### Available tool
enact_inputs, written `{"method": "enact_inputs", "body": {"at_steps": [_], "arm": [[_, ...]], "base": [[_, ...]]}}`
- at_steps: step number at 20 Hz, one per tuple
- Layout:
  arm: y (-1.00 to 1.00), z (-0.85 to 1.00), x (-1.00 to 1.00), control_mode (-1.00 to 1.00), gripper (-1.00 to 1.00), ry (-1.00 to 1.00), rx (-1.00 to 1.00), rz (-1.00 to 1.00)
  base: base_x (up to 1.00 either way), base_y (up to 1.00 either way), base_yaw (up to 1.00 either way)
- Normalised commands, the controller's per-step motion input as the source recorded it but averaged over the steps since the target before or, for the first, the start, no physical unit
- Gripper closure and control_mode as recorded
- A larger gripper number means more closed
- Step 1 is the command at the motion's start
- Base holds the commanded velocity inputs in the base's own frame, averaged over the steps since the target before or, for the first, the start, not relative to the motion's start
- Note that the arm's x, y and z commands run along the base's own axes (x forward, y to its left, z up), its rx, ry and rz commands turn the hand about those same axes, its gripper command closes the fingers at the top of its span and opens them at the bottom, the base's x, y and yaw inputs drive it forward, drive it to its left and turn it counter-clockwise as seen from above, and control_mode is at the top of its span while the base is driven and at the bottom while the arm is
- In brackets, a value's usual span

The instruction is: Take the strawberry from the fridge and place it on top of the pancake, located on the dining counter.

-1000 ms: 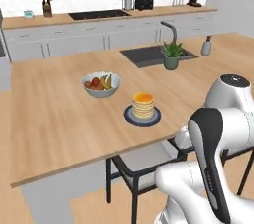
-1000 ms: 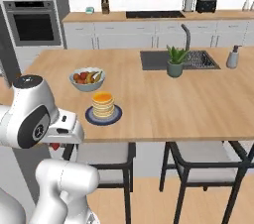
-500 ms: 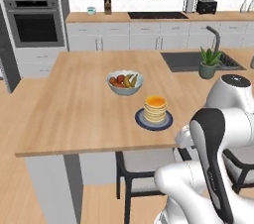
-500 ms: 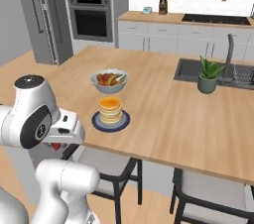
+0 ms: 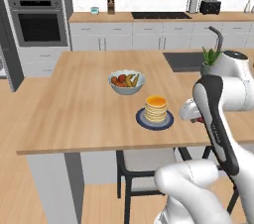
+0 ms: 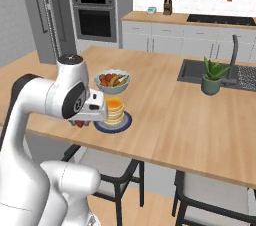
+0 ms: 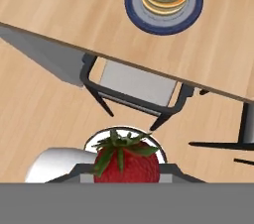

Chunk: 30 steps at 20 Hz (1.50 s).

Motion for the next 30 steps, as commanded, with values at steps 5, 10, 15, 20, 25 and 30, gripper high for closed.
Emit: {"method": "enact_inputs", "body": {"at_steps": [5, 10, 15, 20, 25, 30], "arm": [[-0.04, 0.08, 1.0, -1.0, 1.0, 0.23, 0.02, 0.0], [0.0, -0.06, 1.0, -1.0, 1.0, 0.26, 0.0, 0.0], [0.0, -0.13, 1.0, -1.0, 1.0, 0.25, 0.0, 0.0], [0.0, -0.29, 0.92, -1.0, 1.0, 0.16, 0.0, 0.0], [0.0, -0.37, 0.78, -1.0, 1.0, 0.11, 0.0, 0.0], [0.0, -0.36, 0.65, -1.0, 1.0, 0.02, -0.01, 0.0]], "base": [[0.0, 0.0, 0.0], [0.0, 0.0, 0.0], [0.0, 0.0, 0.0], [0.0, 0.0, 0.0], [0.0, 0.0, 0.0], [0.0, 0.0, 0.0]]}}
